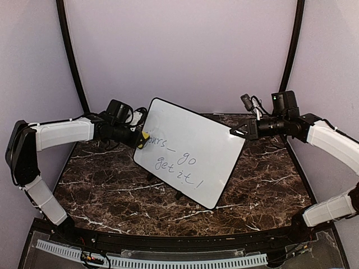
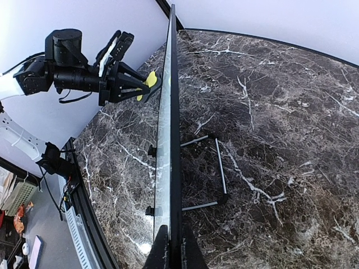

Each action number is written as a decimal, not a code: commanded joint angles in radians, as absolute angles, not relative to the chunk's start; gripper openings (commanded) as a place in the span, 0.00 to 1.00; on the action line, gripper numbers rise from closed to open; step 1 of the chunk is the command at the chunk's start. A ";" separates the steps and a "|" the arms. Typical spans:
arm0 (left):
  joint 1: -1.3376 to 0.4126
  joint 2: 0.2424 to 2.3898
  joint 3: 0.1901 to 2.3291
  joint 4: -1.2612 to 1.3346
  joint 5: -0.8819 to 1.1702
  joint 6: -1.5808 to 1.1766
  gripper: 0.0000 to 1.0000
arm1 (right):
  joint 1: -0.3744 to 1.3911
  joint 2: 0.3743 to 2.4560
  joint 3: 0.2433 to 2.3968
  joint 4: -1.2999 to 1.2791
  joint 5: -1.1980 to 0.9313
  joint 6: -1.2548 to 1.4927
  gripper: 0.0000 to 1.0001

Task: Erase the whiteboard
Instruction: Erase the center of the whiteboard.

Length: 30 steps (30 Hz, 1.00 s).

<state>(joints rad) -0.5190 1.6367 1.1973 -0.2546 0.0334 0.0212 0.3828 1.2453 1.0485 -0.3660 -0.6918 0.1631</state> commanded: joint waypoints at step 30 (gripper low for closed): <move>-0.439 1.661 1.262 -0.272 0.157 -0.083 0.08 | 0.379 1.197 1.036 -0.267 -0.661 0.099 0.00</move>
<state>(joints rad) -0.4419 1.6749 1.2991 -0.2424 0.1608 -0.0689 0.3828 1.2266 1.0336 -0.3584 -0.6834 0.1631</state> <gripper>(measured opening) 0.231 0.033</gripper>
